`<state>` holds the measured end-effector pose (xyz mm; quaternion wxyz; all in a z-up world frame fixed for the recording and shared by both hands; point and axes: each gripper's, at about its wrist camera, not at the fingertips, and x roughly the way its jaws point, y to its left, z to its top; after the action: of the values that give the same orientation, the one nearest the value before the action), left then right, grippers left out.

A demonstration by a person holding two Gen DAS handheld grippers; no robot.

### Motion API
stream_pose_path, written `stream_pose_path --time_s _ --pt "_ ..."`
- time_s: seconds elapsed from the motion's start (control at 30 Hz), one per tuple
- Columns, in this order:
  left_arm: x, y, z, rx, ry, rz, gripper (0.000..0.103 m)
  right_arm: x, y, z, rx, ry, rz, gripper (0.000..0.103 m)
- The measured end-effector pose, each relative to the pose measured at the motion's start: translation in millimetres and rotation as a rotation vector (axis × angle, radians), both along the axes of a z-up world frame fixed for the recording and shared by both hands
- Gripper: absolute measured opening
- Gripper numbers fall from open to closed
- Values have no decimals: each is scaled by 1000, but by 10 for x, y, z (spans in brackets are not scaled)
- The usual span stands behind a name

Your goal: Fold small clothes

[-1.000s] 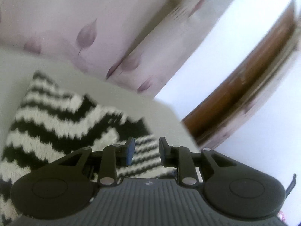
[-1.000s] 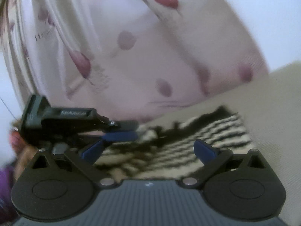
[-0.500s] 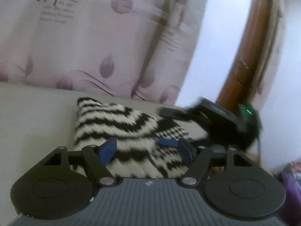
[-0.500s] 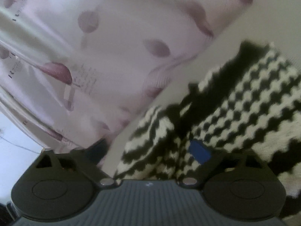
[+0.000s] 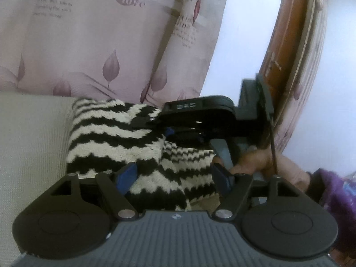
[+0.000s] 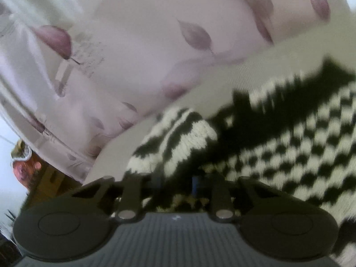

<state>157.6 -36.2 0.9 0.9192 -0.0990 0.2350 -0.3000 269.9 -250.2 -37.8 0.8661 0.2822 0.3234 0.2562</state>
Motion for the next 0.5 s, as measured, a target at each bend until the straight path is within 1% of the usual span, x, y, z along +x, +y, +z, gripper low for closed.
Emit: stream_pose_path --time_s 0.07,0.1,0.13,0.2,0.23,0.27,0.4,0.5 --pt "-36 46 110 -34 -19 18 78 -4 -100 82 9 -29 -4 21" --pt "-49 67 165 -44 -31 34 88 -4 -160 125 5 -41 -10 20" --pt "-55 81 212 -52 -41 55 96 -9 -234 174 -1 -54 -18 20" --pt "-47 101 279 -94 -54 73 97 -10 -384 253 -13 -74 -30 19" --pt "-27 104 305 -116 -50 69 97 -3 -460 284 -24 -80 -34 17" --pt "-8 86 319 -119 -46 65 97 9 -545 323 -42 -88 -35 16" --pt "94 -59 330 -92 -46 42 98 30 -913 423 -113 -93 -58 15" --pt "134 -210 289 -71 -39 24 98 10 -1182 407 -129 -96 -100 15"
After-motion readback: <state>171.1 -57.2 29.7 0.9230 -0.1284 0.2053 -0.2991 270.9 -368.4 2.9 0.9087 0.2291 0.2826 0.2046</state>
